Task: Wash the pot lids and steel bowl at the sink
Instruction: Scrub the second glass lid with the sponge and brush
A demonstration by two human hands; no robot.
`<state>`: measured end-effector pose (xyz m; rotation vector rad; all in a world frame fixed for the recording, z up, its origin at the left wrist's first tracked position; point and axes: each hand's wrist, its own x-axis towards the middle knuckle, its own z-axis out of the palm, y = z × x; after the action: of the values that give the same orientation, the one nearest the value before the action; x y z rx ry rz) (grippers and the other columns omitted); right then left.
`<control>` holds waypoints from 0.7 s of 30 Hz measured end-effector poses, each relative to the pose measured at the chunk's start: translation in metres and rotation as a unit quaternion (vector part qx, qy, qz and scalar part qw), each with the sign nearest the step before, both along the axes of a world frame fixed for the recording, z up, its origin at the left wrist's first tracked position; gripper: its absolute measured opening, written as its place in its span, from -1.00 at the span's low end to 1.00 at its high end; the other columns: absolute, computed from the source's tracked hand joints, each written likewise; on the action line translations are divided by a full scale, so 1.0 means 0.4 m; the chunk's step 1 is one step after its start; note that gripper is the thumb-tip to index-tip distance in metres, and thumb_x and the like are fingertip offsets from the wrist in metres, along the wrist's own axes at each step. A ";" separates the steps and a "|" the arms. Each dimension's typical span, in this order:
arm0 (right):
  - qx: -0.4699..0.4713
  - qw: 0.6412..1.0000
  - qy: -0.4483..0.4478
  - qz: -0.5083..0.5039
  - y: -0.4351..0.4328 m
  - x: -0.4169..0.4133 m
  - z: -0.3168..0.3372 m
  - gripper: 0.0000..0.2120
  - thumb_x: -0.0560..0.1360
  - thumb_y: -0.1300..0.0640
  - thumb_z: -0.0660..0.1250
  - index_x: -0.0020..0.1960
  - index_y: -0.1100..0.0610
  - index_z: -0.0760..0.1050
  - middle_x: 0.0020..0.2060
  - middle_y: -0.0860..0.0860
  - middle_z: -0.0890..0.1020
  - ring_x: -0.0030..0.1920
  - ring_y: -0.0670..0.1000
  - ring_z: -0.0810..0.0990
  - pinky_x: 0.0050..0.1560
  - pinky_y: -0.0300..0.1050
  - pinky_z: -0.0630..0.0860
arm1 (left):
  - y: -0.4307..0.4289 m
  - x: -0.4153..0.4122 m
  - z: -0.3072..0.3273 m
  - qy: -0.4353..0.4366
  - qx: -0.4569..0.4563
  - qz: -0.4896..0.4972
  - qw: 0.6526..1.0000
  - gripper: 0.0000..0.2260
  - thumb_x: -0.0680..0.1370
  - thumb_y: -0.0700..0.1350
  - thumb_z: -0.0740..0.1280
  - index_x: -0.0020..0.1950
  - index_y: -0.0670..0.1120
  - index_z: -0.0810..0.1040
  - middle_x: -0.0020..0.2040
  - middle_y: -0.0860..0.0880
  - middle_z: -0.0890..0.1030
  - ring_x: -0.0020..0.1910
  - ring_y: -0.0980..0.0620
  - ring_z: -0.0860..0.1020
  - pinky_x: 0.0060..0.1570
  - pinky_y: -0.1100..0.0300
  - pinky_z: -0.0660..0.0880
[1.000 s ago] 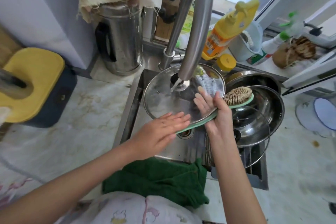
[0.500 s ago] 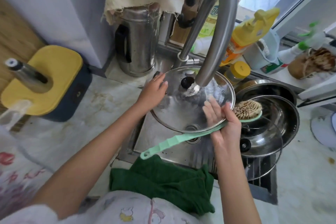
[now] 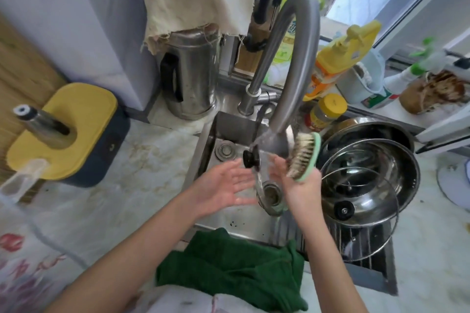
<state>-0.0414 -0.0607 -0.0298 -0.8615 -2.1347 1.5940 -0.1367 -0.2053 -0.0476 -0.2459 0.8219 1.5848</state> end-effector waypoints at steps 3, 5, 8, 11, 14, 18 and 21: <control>0.216 0.967 -0.025 0.133 -0.025 0.037 -0.012 -0.89 0.37 0.19 0.40 -0.12 0.15 0.53 -0.41 -0.04 0.60 -0.41 -0.07 0.58 -0.43 -0.05 0.53 | -0.007 -0.012 0.032 -0.067 0.039 0.055 0.995 0.14 0.21 0.21 0.54 0.57 -0.15 -0.03 0.48 -0.33 0.22 0.33 -0.31 0.42 0.12 -0.36 0.46; 0.340 0.916 -0.034 0.212 -0.049 0.051 -0.008 -0.68 0.19 0.24 0.49 -0.09 0.17 0.51 -0.45 -0.03 0.57 -0.48 -0.01 0.54 -0.52 -0.13 0.48 | -0.008 -0.021 0.060 -0.018 0.048 0.050 0.997 0.07 0.15 0.21 0.59 0.53 -0.03 0.15 0.35 -0.31 0.43 0.14 -0.33 0.56 0.04 -0.25 0.54; 0.501 0.821 -0.039 0.273 -0.066 0.058 0.006 -0.45 -0.07 0.18 0.60 -0.10 0.20 0.56 -0.46 -0.03 0.56 -0.54 -0.02 0.53 -0.58 -0.27 0.36 | -0.001 -0.014 0.080 0.080 0.003 0.007 0.997 -0.31 0.28 -0.13 0.46 0.38 -0.10 0.32 -0.09 -0.18 0.61 -0.16 -0.15 0.63 -0.10 0.01 0.59; 0.535 0.788 -0.027 0.303 -0.072 0.069 0.006 -0.44 -0.04 0.12 0.63 -0.12 0.15 0.45 -0.39 -0.04 0.59 -0.51 -0.04 0.53 -0.61 -0.22 0.40 | -0.010 0.000 0.060 0.079 -0.013 0.027 0.996 -0.27 0.26 -0.28 0.22 0.40 0.12 0.24 0.14 -0.32 0.54 0.02 -0.29 0.64 -0.03 -0.07 0.60; 0.553 0.761 -0.025 0.338 -0.066 0.076 0.026 -0.42 -0.06 0.10 0.63 -0.14 0.12 0.42 -0.33 -0.03 0.63 -0.55 -0.04 0.52 -0.65 -0.24 0.37 | -0.021 0.006 0.056 0.146 0.005 -0.003 0.989 -0.15 0.23 -0.26 0.18 0.50 0.18 0.15 0.19 -0.31 0.53 0.10 -0.32 0.60 0.06 -0.15 0.56; 0.569 0.759 -0.063 0.311 -0.036 0.086 0.092 -0.35 -0.10 0.09 0.64 -0.02 0.12 0.61 -0.35 -0.06 0.65 -0.58 -0.05 0.53 -0.64 -0.25 0.39 | -0.035 0.001 0.044 0.147 0.054 0.007 0.988 -0.12 0.22 -0.26 0.19 0.53 0.15 0.16 0.12 -0.31 0.61 0.07 -0.30 0.61 0.05 -0.13 0.57; 0.516 0.825 -0.121 0.197 0.021 0.103 0.123 -0.45 -0.01 0.27 0.61 -0.03 0.16 0.59 -0.19 -0.01 0.67 -0.50 -0.01 0.57 -0.59 -0.20 0.49 | -0.058 -0.014 0.025 0.098 0.123 0.022 0.987 -0.05 0.08 -0.21 0.44 0.47 0.11 0.32 0.28 -0.31 0.51 0.12 -0.36 0.57 -0.16 -0.31 0.57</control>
<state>-0.0002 -0.0525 0.0193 -0.2443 -2.9335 0.2142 -0.1424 -0.2285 -0.0375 0.0718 0.7650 1.7525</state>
